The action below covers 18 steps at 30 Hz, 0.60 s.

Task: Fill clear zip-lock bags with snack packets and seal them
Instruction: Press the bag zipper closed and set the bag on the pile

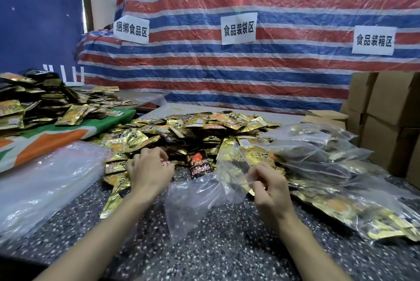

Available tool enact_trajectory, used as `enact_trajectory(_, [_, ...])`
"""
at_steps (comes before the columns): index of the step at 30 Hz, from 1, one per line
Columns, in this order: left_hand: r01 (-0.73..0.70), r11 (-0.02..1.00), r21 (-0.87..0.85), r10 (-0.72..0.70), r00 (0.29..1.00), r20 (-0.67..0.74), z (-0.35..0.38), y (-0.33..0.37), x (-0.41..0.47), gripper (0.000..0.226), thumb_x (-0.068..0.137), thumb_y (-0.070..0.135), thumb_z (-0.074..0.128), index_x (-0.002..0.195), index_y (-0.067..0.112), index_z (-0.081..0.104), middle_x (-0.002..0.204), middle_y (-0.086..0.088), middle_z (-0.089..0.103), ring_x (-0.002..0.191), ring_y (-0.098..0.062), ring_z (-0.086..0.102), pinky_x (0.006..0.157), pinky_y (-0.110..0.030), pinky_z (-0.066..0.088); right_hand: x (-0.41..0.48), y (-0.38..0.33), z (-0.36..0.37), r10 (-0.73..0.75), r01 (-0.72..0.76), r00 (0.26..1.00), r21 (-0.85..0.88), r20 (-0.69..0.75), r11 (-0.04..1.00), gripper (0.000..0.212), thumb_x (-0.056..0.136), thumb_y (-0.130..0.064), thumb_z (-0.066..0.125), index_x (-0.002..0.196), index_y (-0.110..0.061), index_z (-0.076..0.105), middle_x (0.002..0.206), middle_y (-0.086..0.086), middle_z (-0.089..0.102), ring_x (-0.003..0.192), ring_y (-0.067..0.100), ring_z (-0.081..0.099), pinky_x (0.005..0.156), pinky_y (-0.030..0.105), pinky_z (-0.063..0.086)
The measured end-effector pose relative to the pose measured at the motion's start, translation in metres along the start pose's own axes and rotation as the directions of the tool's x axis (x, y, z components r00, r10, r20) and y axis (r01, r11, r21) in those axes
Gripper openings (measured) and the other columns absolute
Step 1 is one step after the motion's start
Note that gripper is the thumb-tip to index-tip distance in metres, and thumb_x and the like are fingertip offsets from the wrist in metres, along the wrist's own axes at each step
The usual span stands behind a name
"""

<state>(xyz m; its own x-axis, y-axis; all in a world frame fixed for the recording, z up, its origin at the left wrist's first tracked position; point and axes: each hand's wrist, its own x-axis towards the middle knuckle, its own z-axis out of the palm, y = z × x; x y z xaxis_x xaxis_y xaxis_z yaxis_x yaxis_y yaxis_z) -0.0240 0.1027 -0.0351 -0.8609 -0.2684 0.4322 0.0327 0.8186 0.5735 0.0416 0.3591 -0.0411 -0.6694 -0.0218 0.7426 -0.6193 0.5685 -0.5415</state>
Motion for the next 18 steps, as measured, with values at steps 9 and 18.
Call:
enact_trajectory(9, [0.041,0.994,0.099,-0.062,0.975,0.213,-0.016,-0.067,0.023,0.032,0.083,0.009,0.061,0.113,0.019,0.057,0.121,-0.012,0.054,0.103,-0.028,0.053,0.09,-0.049,0.051,0.0,-0.002,0.002,-0.035,0.035,0.999,0.025,0.0,0.999,0.016,0.069,-0.001,0.046,0.065,-0.016,0.048,0.068,-0.003,0.049,0.066,0.003,0.044,0.06,0.013,0.034])
enact_trajectory(18, [-0.256,0.964,0.072,0.26,0.964,-0.051,-0.049,-0.061,0.025,0.006,0.095,0.025,0.064,0.092,0.029,0.066,0.104,0.003,0.065,0.089,-0.02,0.056,0.079,-0.046,0.05,-0.002,-0.002,0.004,-0.023,0.022,1.0,0.046,0.021,0.999,0.026,0.07,-0.001,0.046,0.065,-0.026,0.044,0.07,-0.005,0.049,0.067,0.003,0.045,0.06,0.016,0.038])
